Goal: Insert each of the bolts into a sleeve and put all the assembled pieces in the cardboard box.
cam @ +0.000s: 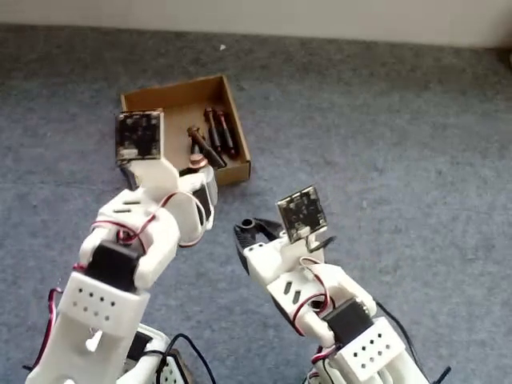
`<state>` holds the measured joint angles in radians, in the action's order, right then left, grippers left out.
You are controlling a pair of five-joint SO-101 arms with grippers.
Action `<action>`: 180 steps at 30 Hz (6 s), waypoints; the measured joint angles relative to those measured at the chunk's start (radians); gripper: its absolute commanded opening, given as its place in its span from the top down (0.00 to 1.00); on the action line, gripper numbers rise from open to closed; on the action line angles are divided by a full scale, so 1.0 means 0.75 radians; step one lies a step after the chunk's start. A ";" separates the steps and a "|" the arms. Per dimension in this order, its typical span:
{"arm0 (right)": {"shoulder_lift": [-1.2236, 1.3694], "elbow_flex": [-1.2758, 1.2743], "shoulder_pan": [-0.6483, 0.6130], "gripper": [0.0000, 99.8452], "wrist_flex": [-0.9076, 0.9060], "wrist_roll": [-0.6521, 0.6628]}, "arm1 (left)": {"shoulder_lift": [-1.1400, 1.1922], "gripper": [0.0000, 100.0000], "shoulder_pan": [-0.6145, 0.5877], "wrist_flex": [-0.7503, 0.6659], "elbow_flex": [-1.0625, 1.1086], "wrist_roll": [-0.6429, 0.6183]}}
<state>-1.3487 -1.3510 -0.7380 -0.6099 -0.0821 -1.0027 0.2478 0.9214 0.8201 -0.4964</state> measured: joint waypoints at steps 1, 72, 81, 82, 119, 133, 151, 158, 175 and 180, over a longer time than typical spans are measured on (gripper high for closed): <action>0.000 0.000 -0.016 1.00 0.025 0.033 | -0.041 0.99 0.000 -0.018 0.012 -0.016; -0.119 -0.264 -0.174 1.00 0.338 0.344 | -1.086 0.99 0.168 0.061 0.636 0.029; -0.305 -0.262 -0.233 1.00 0.172 0.352 | -1.086 0.99 0.182 0.065 0.638 0.031; -0.311 -0.264 -0.233 1.00 0.172 0.352 | -1.086 0.99 0.182 0.065 0.638 0.031; -0.331 -0.266 -0.153 1.00 0.162 0.282 | -1.090 0.91 0.325 0.305 0.720 0.235; -0.329 -0.268 -0.029 1.00 0.160 0.268 | -1.090 0.73 0.309 0.303 0.728 0.254; -0.331 -0.264 0.082 1.00 0.162 0.268 | -1.088 0.73 -0.035 0.323 0.644 0.260; -0.331 -0.264 0.121 1.00 0.162 0.268 | -1.088 0.92 -0.192 0.323 0.808 0.260; -0.333 -0.092 0.123 1.00 0.162 0.260 | -1.086 0.99 -0.317 0.057 1.140 0.260; -0.155 0.098 0.123 1.00 0.162 0.260 | -1.086 0.99 -0.317 0.057 1.140 0.260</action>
<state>-1.4653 -1.2774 -0.6460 -0.4887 0.1128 -1.8174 0.0100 0.9643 1.6747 -0.3015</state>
